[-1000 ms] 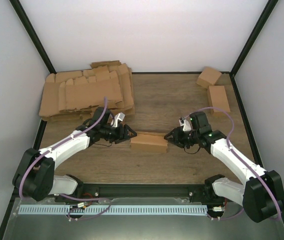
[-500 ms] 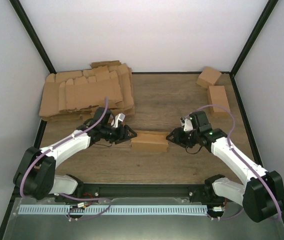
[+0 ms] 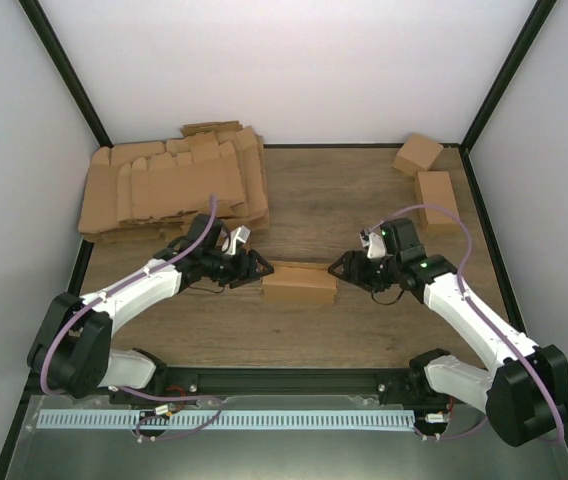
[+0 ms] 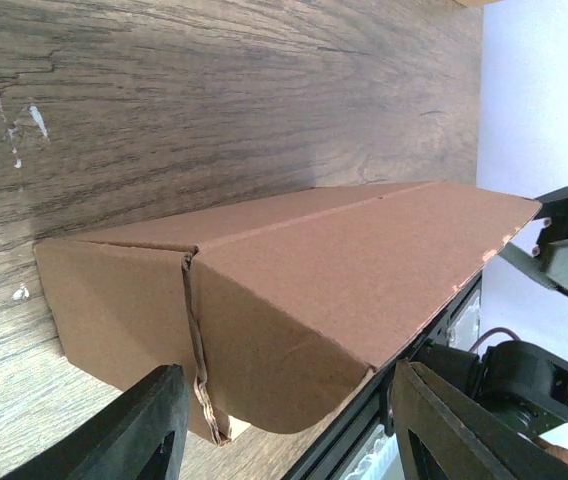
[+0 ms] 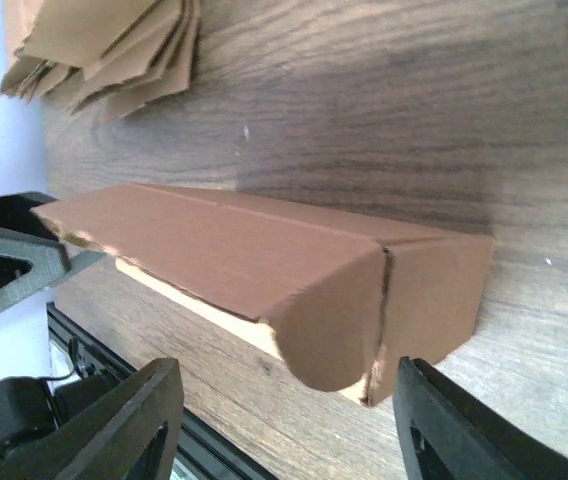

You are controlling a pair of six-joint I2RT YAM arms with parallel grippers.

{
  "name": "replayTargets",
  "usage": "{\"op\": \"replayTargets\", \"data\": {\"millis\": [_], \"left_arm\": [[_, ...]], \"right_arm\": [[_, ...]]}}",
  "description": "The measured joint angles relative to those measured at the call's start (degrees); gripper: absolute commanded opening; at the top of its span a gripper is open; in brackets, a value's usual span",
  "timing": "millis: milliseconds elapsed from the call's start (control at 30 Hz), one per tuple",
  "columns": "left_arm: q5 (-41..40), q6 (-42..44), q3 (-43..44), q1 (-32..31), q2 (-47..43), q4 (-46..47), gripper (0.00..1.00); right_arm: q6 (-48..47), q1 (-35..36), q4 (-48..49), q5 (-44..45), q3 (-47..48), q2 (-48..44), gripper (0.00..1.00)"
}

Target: Fold the paper box

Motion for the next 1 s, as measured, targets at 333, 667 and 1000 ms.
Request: {"op": "replayTargets", "data": {"millis": [333, 667, 1000], "left_arm": [[-0.44, 0.55, 0.92, 0.0, -0.17, -1.16, 0.81], [-1.2, -0.92, 1.68, 0.63, -3.23, -1.25, 0.88], [-0.37, -5.38, 0.09, 0.83, -3.08, 2.84, 0.82]], "right_arm": [[2.58, -0.15, 1.68, -0.42, 3.52, 0.59, 0.81], [6.23, -0.26, 1.75, 3.04, 3.69, 2.1, 0.71], [15.47, -0.26, 5.62, 3.98, 0.46, -0.07, 0.61]]}}
